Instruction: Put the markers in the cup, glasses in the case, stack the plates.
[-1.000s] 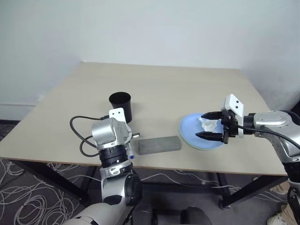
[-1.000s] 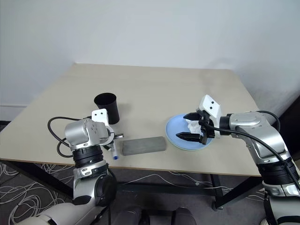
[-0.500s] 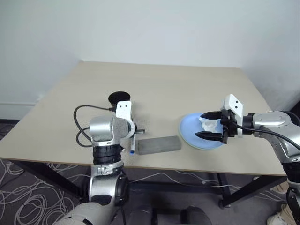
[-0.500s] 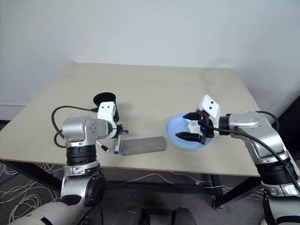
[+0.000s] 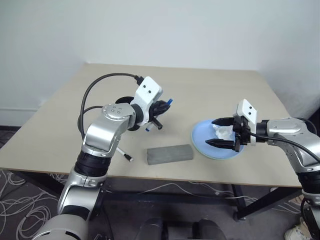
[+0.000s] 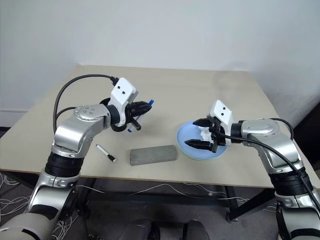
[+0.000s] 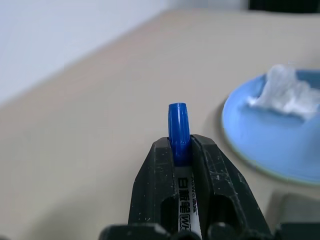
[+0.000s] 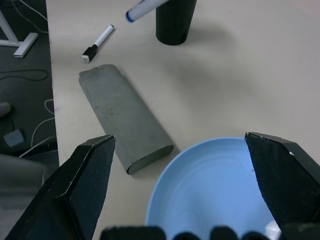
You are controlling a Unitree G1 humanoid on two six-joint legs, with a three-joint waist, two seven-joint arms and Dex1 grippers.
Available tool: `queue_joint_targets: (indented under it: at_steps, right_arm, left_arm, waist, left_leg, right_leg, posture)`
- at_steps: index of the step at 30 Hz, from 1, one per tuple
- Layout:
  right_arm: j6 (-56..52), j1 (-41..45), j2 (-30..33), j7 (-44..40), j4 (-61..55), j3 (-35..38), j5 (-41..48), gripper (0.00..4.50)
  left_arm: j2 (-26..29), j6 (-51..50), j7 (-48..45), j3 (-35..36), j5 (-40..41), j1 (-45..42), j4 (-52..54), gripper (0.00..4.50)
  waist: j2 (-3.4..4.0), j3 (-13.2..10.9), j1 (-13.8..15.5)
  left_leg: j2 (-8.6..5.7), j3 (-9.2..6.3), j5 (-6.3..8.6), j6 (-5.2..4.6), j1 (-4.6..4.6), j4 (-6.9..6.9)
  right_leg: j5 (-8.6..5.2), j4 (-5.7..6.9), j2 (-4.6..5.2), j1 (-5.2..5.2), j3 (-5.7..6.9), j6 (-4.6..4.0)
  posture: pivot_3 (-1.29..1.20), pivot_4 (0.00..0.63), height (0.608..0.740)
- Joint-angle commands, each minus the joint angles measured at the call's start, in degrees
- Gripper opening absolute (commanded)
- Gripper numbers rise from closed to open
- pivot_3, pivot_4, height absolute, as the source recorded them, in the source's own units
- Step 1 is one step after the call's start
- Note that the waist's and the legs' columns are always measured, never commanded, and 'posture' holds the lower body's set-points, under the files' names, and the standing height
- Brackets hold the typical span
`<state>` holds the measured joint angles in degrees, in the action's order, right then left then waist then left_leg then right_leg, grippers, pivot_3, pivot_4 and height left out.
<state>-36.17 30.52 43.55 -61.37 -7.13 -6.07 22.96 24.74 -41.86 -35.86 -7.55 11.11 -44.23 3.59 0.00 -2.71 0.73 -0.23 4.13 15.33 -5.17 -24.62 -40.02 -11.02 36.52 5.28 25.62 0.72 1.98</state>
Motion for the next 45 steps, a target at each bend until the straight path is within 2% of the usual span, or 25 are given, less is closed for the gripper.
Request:
queue_joint_targets:
  at_steps: [1, 7, 11, 16, 32, 45]
  right_arm:
    - [0.8, 1.2, -0.1, 0.1, -0.1, 1.0, 0.0, 4.5]
    - [0.6, 1.1, -0.2, 0.3, -0.4, 1.2, 0.1, 4.5]
    - [0.5, 1.3, -0.4, 0.4, -0.2, 1.2, 0.1, 4.5]
    - [0.3, 1.6, -0.5, 0.4, -0.2, 1.2, 0.1, 4.5]
    - [-0.4, 1.6, -0.9, 0.8, -1.0, 1.6, 0.4, 4.5]
    - [-0.7, 1.6, -0.8, 0.8, -1.2, 1.7, 0.4, 4.5]
  left_arm:
    - [-1.2, 8.0, 3.7, 5.6, -0.4, -4.9, -4.4, 0.05]
    - [-2.5, 21.7, 13.5, 13.0, -2.3, -9.4, -17.8, 0.05]
    - [-1.0, 30.6, 17.1, 15.8, -3.9, -11.6, -27.5, 0.05]
    - [0.0, 38.7, 19.0, 16.9, -4.8, -12.0, -34.3, 0.05]
    - [-2.2, 51.3, 17.1, 15.7, -4.6, -10.3, -48.1, 0.05]
    - [-4.5, 53.8, 17.0, 15.1, -5.4, -7.5, -51.6, 0.05]
  waist:
    - [0.0, 0.0, 0.0]
    - [0.0, 0.0, 0.0]
    - [-0.01, 0.0, 0.0]
    - [-0.04, 0.0, 0.0]
    - [-0.06, 0.0, 0.0]
    - [-0.06, 0.0, 0.0]
  left_leg:
    - [0.0, -0.01, 0.02, -0.11, 0.0, 0.0]
    - [0.0, 0.02, -0.01, -0.34, 0.06, -0.07]
    - [0.02, 0.04, -0.2, -0.24, 0.07, -0.09]
    - [-0.01, 0.11, -0.28, -0.31, 0.05, -0.19]
    - [-0.05, 0.16, -0.32, -0.44, 0.05, -0.29]
    - [-0.05, 0.15, -0.21, -0.64, 0.05, -0.33]
  right_leg:
    - [0.01, 0.0, 0.0, -0.02, 0.02, 0.0]
    - [0.09, 0.02, -0.19, -0.12, 0.03, 0.11]
    - [0.11, 0.04, -0.32, -0.15, 0.08, 0.13]
    - [0.11, 0.02, -0.33, -0.24, 0.12, 0.15]
    - [0.21, 0.06, -0.32, -0.28, 0.11, 0.27]
    - [0.22, 0.08, -0.32, -0.28, 0.11, 0.26]
  posture:
    - [0.0, 0.0, 0.737]
    - [0.0, 0.0, 0.737]
    - [0.0, 0.0, 0.737]
    - [0.0, 0.0, 0.737]
    - [0.0, 0.0, 0.737]
    - [0.0, 0.0, 0.737]
